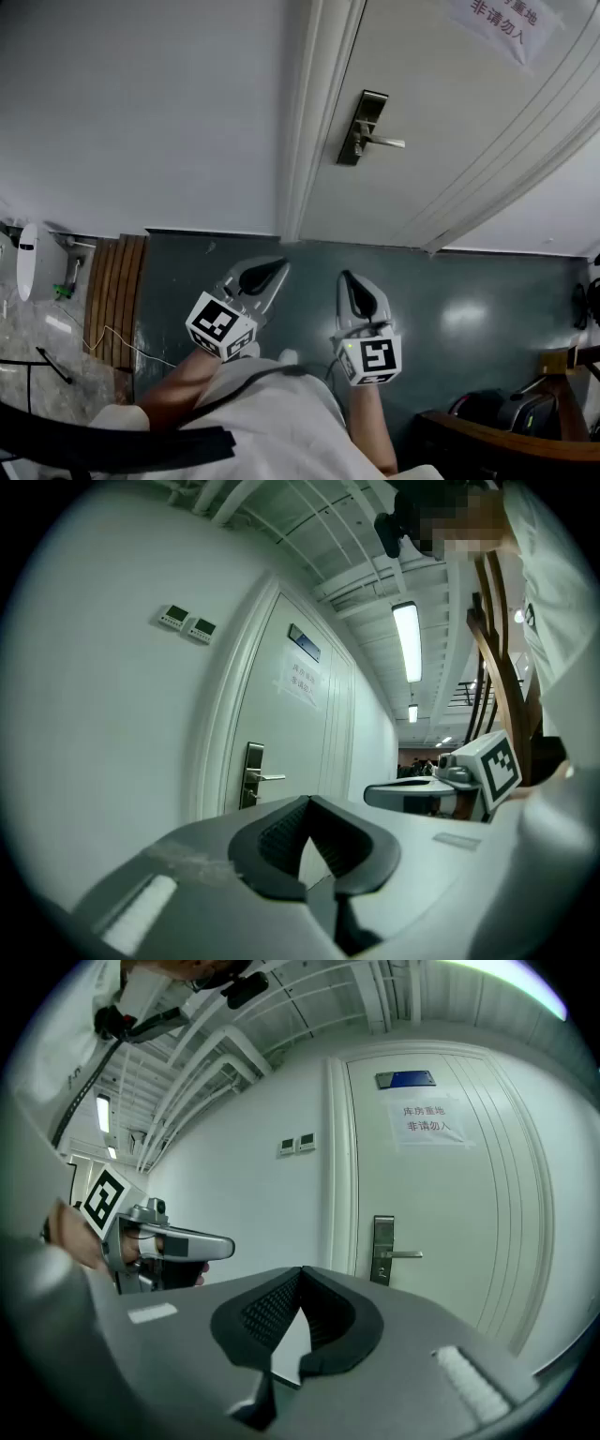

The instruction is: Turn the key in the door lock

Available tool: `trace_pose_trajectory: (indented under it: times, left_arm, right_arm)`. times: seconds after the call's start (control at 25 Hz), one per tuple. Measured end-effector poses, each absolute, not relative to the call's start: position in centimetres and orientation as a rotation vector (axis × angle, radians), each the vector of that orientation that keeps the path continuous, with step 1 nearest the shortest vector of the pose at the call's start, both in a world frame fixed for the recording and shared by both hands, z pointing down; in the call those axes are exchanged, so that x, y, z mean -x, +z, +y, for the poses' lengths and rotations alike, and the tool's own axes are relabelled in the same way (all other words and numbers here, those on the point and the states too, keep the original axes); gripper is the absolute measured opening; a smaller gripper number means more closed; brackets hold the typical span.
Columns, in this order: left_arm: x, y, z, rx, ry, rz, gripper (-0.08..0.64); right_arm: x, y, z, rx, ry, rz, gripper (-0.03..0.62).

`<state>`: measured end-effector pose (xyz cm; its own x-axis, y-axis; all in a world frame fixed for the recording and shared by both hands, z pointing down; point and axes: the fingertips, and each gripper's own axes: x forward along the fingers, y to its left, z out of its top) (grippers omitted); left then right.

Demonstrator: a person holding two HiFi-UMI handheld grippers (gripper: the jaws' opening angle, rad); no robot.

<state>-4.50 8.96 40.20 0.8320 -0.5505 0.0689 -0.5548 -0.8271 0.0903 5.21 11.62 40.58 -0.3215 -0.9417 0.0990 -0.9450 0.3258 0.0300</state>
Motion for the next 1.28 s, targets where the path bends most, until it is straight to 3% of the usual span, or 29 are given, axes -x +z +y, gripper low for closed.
trace_pose_trajectory:
  times: [1.28]
  left_arm:
    - [0.8,41.9,10.7,-2.860,0.112,-1.000,0.006]
  right_arm:
    - [-10.4,44.1,13.2,-1.673,0.144,-2.523,0.008]
